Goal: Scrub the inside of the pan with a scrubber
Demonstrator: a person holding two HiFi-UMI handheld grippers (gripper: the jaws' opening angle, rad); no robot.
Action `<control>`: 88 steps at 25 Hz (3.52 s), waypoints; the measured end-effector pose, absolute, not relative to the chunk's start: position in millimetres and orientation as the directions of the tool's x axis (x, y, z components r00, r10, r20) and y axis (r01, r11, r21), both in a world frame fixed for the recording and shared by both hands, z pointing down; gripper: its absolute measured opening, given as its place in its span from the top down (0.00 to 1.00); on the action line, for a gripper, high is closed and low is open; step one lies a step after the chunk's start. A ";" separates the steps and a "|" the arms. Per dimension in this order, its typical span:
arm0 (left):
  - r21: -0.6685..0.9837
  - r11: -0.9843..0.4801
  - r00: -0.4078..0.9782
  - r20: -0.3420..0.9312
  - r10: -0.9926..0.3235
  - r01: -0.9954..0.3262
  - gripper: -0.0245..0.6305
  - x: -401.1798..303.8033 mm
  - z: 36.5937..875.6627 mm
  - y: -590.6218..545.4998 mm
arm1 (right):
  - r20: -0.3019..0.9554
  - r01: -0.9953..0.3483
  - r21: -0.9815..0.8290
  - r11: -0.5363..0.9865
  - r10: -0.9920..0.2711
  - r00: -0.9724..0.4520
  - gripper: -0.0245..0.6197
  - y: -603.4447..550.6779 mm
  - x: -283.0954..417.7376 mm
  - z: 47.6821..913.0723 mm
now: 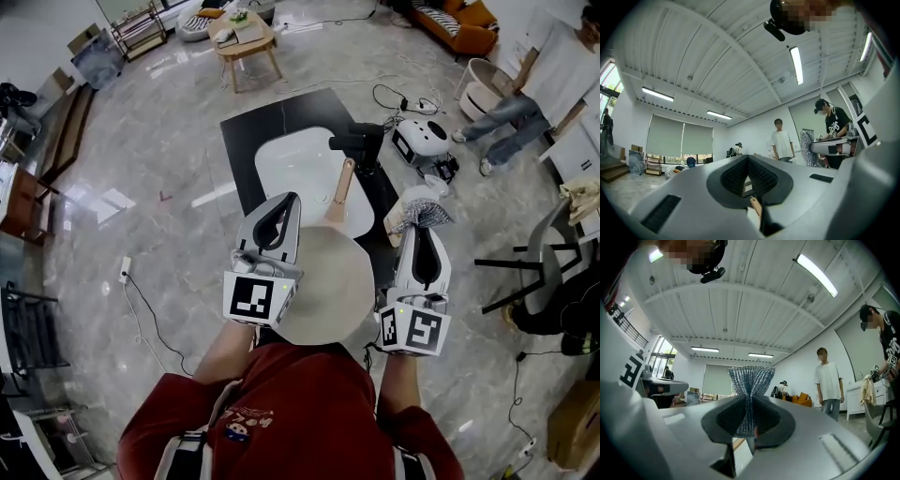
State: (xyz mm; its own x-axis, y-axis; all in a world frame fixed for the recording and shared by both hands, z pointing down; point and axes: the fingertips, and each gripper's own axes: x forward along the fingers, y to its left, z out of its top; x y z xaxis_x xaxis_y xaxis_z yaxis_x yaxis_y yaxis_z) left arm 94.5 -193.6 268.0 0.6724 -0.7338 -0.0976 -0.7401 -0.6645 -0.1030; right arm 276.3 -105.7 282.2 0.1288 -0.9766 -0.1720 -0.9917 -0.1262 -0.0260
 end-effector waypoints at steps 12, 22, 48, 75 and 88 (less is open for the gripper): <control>-0.049 -0.648 0.649 -0.002 -0.761 -0.760 0.95 66.8 320.5 -204.6 | 0.029 -0.995 -0.101 -0.020 -0.999 0.018 0.88 -137.0 223.8 361.7; -0.013 -0.593 0.589 0.107 -0.801 -0.805 0.95 25.4 371.2 -199.4 | 0.293 -0.990 -0.127 0.064 -0.951 -0.099 0.88 -156.8 173.9 471.7; -0.019 -0.500 0.481 0.245 -0.842 -0.866 0.96 -29.0 425.3 -196.0 | 0.504 -0.978 -0.146 0.151 -0.839 -0.205 0.87 -174.4 132.6 579.7; 0.055 -0.401 0.394 0.349 -0.850 -0.915 0.96 -81.5 482.5 -144.1 | 0.427 -0.780 -0.271 0.565 -0.655 -0.623 0.85 -159.2 30.0 571.2; 0.070 -0.412 0.403 0.405 -0.821 -0.909 0.96 -88.9 502.5 -114.3 | 0.428 -0.536 -0.332 0.776 -0.382 -0.819 0.85 -104.1 -9.9 567.6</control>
State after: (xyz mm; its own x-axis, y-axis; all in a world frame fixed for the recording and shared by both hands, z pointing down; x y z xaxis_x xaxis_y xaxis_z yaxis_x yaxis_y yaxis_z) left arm -88.9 -114.3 502.5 0.4032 -0.8206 0.4050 -0.9086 -0.4118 0.0703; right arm -9.9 -104.1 567.6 -0.8191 -0.3823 0.4277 -0.5358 0.7762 -0.3323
